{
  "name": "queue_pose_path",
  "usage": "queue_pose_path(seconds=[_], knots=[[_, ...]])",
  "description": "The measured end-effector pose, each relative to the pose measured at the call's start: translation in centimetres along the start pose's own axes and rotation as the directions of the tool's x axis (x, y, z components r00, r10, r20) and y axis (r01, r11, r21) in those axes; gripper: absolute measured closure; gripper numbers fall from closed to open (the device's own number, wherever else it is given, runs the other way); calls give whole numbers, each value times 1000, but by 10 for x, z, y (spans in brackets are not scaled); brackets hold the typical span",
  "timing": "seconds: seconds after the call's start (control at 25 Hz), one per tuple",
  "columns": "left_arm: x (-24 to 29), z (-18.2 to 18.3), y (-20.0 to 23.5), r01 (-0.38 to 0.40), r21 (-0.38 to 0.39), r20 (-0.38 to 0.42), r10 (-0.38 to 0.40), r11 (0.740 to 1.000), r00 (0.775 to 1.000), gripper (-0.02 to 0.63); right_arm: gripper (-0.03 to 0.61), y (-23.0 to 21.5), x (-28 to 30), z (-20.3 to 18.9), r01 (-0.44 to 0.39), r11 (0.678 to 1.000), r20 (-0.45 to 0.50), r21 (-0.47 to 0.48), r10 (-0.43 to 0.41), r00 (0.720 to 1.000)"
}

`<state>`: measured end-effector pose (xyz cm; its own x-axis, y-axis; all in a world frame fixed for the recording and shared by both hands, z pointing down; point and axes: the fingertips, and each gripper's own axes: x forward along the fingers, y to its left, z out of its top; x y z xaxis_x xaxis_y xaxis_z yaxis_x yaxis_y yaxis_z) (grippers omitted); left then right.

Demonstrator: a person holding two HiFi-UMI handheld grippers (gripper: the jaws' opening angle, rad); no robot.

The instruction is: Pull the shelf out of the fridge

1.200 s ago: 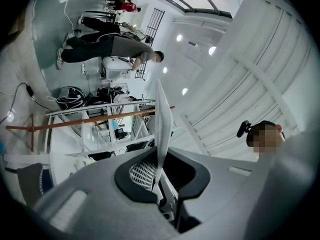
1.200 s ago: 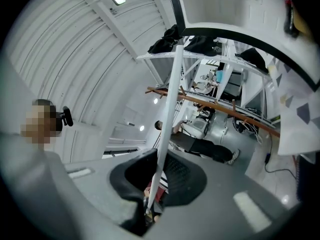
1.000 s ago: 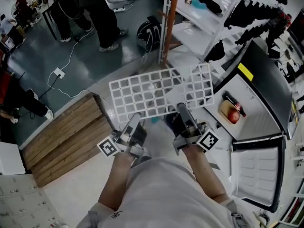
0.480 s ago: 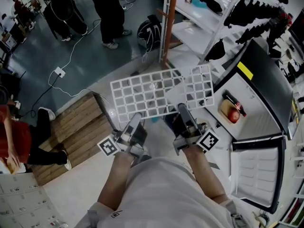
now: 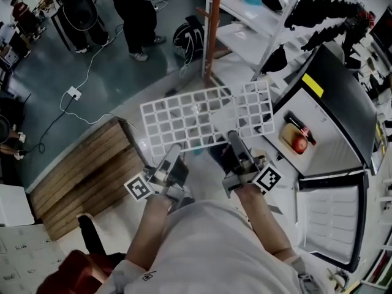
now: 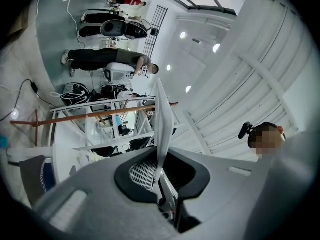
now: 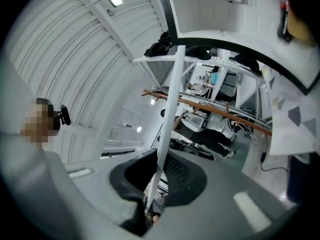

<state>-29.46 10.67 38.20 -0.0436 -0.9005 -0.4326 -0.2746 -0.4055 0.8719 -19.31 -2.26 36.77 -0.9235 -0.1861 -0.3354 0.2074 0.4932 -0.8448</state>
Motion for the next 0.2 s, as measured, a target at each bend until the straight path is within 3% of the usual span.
queue_pose_path(seconds=[0.2], knots=[[3, -2, 3, -5, -9, -3, 5, 1000, 1000, 580, 540, -4, -1, 3, 8, 1000, 3, 7, -8, 1000]])
